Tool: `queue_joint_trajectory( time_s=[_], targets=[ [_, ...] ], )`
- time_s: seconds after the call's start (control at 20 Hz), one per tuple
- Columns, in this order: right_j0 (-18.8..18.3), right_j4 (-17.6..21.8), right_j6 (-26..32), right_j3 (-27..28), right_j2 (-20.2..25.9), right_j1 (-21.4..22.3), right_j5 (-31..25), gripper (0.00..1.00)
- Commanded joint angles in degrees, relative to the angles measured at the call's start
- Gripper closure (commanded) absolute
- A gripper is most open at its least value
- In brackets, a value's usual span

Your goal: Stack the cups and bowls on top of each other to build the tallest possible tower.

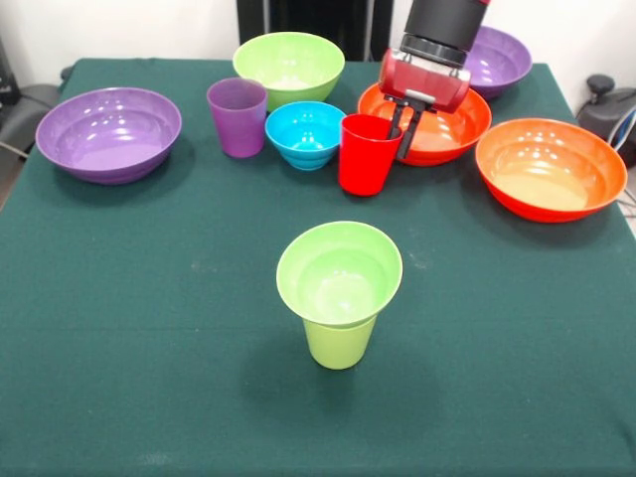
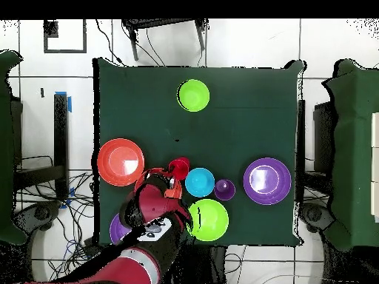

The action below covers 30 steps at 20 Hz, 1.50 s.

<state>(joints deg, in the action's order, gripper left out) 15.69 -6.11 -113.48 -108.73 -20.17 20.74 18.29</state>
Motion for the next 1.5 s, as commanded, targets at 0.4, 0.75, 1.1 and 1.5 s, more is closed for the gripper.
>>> queue_joint_trajectory(
  time_s=[0.4,0.75,1.1,1.5],
  targets=[
    [1.77,-2.19,-3.63,8.08,6.63,7.55,-18.74,1.00],
    [-2.47,1.85,1.50,15.94,11.58,9.84,-28.29,1.00],
    [-6.02,4.41,4.78,21.54,13.93,9.99,-33.78,1.00],
    [-13.20,7.55,12.28,33.54,20.62,8.50,-45.11,1.00]
  ],
)
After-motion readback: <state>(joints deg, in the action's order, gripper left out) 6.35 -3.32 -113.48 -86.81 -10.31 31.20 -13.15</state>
